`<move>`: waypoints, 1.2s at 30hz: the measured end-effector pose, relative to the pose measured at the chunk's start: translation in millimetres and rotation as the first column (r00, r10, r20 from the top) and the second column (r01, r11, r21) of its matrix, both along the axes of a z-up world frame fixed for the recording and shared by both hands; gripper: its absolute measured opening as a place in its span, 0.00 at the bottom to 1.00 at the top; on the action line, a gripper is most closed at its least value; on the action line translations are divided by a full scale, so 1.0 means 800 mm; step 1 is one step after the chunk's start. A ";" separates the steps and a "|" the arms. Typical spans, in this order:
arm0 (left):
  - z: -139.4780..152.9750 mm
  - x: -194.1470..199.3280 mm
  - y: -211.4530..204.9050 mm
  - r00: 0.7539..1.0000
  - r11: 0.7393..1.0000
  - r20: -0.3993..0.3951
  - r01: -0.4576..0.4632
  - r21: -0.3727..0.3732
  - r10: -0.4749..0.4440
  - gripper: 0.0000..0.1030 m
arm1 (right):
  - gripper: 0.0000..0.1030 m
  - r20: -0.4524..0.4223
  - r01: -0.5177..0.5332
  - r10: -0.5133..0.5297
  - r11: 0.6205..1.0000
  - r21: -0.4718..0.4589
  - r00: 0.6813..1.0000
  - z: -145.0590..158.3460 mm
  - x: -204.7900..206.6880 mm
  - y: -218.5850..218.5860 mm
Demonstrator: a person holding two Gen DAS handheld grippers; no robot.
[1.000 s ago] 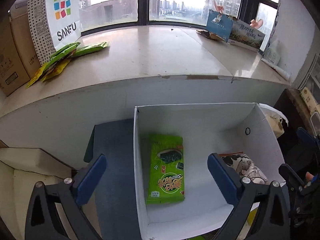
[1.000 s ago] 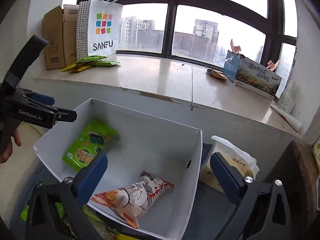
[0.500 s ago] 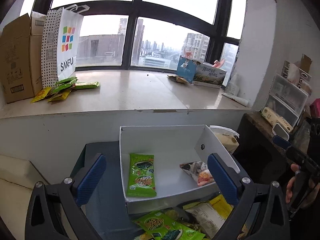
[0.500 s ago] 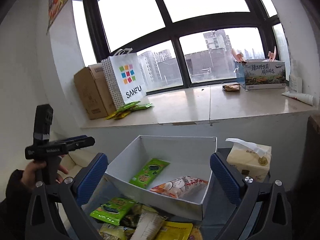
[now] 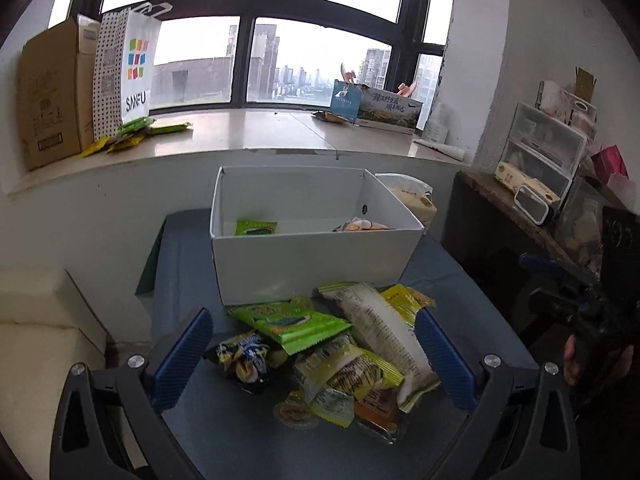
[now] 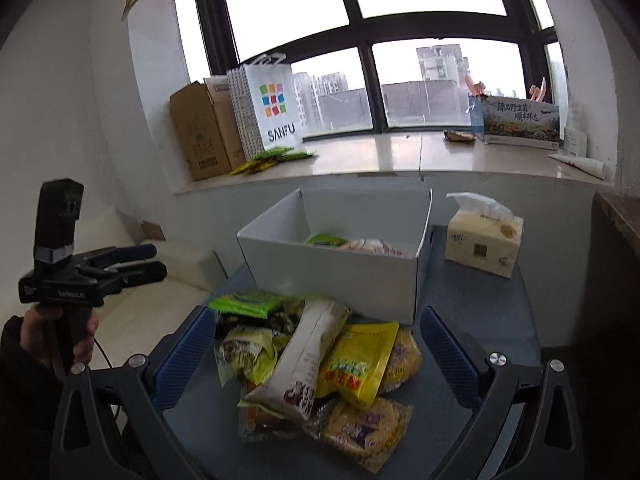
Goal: Organize snacks
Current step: 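Grasp a white snack bag with the right gripper while the left grasps a green stick pack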
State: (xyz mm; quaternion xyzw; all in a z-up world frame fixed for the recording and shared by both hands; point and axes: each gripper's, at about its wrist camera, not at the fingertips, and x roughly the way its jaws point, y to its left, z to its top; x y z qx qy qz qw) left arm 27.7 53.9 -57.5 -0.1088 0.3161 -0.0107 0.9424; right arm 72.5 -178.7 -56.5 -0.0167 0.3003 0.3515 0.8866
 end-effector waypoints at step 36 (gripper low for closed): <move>-0.103 0.012 0.103 0.974 0.792 -0.195 -0.212 -0.573 0.120 1.00 | 0.32 -0.281 -0.043 0.007 0.992 -0.121 0.960 -0.097 0.083 0.069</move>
